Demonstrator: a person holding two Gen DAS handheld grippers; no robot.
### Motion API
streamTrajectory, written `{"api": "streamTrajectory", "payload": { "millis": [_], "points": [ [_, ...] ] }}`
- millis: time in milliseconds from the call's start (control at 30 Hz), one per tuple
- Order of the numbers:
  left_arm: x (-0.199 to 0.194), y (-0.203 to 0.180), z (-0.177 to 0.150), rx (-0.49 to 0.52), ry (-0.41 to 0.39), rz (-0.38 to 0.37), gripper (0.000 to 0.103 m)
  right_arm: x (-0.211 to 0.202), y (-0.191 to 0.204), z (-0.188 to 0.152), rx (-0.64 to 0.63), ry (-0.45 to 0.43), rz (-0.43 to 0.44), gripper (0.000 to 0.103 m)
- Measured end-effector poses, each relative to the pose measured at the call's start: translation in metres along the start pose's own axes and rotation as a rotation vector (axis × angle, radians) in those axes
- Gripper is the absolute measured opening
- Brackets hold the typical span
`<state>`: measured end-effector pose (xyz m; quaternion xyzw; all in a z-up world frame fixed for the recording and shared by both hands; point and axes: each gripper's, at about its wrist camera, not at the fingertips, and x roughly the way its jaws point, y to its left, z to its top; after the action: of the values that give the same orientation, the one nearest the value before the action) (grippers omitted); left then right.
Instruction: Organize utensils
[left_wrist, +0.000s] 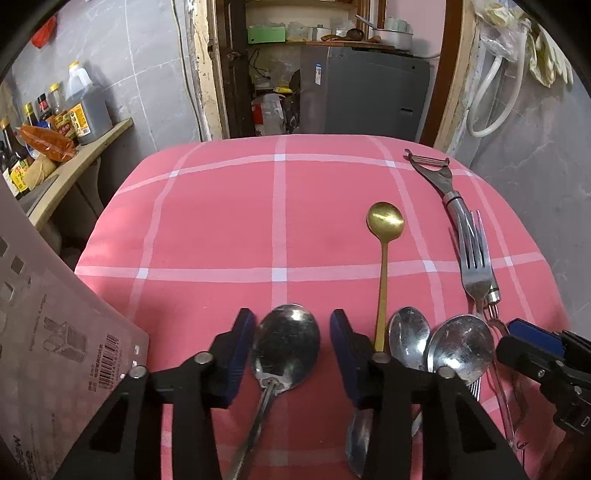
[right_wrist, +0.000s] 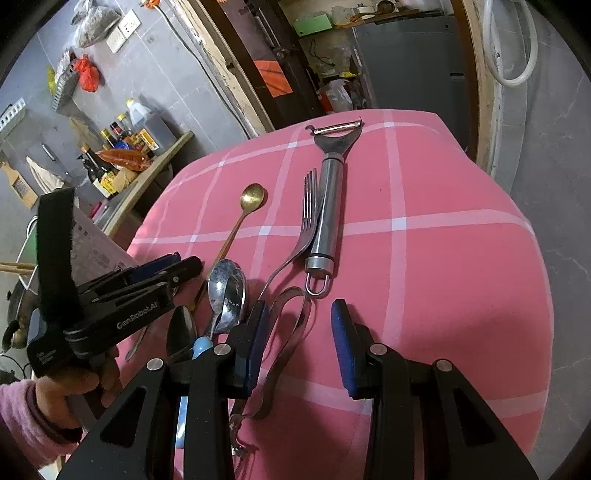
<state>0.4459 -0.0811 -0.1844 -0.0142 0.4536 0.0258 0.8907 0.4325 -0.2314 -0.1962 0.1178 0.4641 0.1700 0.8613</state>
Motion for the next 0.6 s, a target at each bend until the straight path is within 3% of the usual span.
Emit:
{"api": "streamTrajectory", "payload": {
  "millis": [167, 433, 600],
  "points": [
    [-0.001, -0.001, 0.0, -0.013, 0.001, 0.0, 0.033, 0.002, 0.003, 0.003, 0.026, 0.021, -0.015, 0.027],
    [-0.008, 0.001, -0.007, -0.05, 0.012, -0.16, 0.033, 0.004, -0.004, 0.0, 0.093, 0.049, -0.022, 0.011],
    [-0.013, -0.002, -0.014, -0.052, 0.02, -0.221, 0.033, 0.002, -0.009, -0.006, 0.136, 0.035, 0.005, 0.003]
  ]
}}
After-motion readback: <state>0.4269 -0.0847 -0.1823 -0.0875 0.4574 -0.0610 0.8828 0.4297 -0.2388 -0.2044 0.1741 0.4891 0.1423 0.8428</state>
